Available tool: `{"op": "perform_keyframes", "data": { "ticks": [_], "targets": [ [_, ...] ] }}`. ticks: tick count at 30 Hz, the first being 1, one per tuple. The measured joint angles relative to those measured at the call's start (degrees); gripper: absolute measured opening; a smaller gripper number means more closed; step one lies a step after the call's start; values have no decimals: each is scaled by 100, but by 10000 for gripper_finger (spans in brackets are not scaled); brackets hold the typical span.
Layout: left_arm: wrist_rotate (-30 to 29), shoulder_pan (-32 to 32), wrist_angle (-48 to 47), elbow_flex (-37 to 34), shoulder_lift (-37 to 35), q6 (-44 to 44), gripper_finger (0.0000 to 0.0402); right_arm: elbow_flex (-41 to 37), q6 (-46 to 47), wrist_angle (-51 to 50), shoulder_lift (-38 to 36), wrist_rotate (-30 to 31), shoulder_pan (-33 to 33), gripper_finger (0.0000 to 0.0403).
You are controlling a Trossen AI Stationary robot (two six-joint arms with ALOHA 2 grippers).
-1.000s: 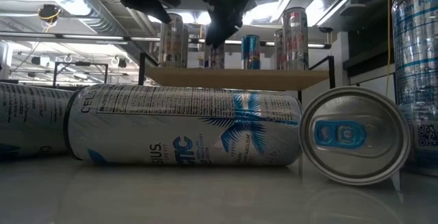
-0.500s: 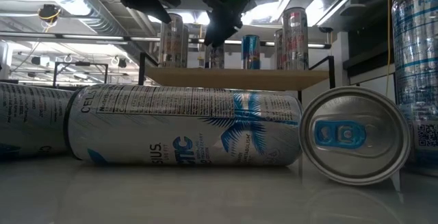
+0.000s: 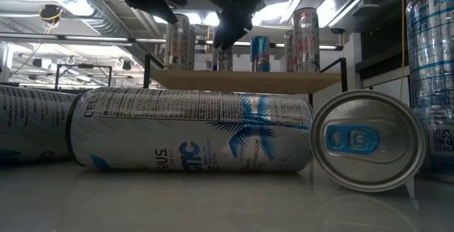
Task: Sort soda cans
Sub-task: Put the bottom white blue soda can on the shelf, then put the white yellow soda can on the shelf and align with other white yellow soda cans
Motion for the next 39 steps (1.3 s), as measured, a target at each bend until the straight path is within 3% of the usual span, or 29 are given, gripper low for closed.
{"op": "perform_keyframes", "data": {
  "ticks": [16,24,32,39],
  "targets": [
    [2,1,39,0,0,-7,354,2,-3,-1255,-974,19,1166,344],
    [44,1,46,0,0,-603,354,4,51,-2464,-1600,7,1852,344],
    [1261,-49,164,0,0,-1585,354,-165,723,-2962,-2068,8,2262,344],
    [2012,-655,-248,0,0,-3233,353,-1895,966,-1770,-3000,13,2750,344]
  ]
}}
